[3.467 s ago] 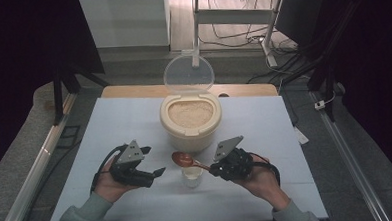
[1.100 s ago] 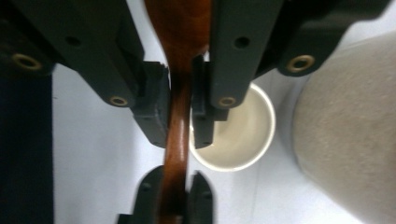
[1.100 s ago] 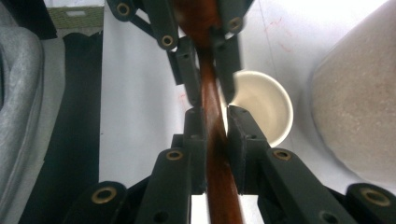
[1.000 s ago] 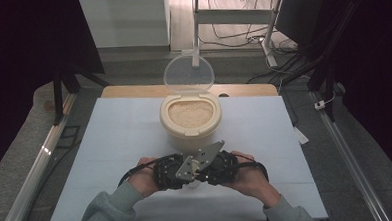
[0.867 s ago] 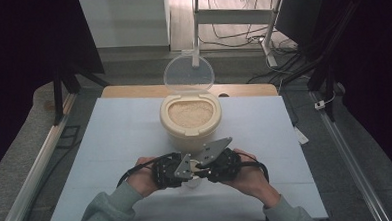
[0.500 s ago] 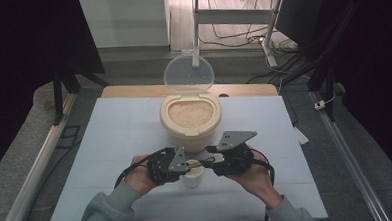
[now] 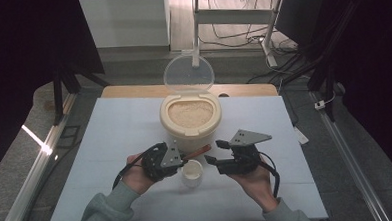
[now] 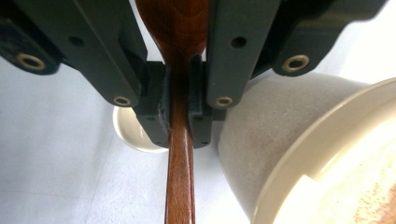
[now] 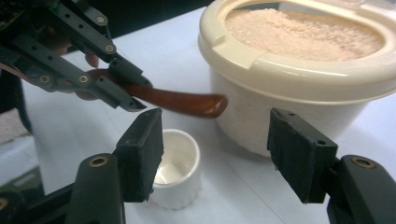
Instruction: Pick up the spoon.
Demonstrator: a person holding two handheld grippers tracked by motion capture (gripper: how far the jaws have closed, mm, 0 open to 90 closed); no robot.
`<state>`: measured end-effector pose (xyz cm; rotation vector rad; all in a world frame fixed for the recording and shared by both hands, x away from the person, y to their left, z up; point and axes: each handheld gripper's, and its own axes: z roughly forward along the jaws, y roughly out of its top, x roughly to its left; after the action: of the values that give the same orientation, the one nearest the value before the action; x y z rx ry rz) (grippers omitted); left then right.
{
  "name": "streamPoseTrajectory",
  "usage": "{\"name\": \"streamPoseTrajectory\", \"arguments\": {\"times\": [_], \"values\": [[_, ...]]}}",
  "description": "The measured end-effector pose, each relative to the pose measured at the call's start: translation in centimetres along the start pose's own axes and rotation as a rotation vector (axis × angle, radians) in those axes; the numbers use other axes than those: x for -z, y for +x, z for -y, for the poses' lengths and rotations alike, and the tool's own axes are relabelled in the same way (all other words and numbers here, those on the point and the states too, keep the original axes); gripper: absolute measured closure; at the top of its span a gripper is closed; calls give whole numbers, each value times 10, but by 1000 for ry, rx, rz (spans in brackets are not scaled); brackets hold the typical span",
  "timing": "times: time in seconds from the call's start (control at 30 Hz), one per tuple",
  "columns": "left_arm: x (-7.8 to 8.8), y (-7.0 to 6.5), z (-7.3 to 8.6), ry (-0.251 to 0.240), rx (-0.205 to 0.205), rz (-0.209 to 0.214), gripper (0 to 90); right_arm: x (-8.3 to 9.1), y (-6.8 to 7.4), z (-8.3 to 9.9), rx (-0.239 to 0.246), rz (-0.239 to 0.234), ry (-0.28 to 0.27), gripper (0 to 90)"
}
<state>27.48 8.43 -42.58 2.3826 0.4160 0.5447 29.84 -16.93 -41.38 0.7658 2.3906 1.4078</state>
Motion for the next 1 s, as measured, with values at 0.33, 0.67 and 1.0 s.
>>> {"name": "streamPoseTrajectory", "arguments": {"times": [0.33, 0.67, 1.0], "values": [[0, -2, -1, -31, 3, -24, 800, -8, 7, 0, -33, -29, -38, 357], [1, -3, -2, -50, 6, -35, 800, -8, 6, 0, -53, -24, -62, 355], [0, -3, -2, -55, 9, -40, 800, -14, 7, 2, -56, -28, -48, 358]]}}
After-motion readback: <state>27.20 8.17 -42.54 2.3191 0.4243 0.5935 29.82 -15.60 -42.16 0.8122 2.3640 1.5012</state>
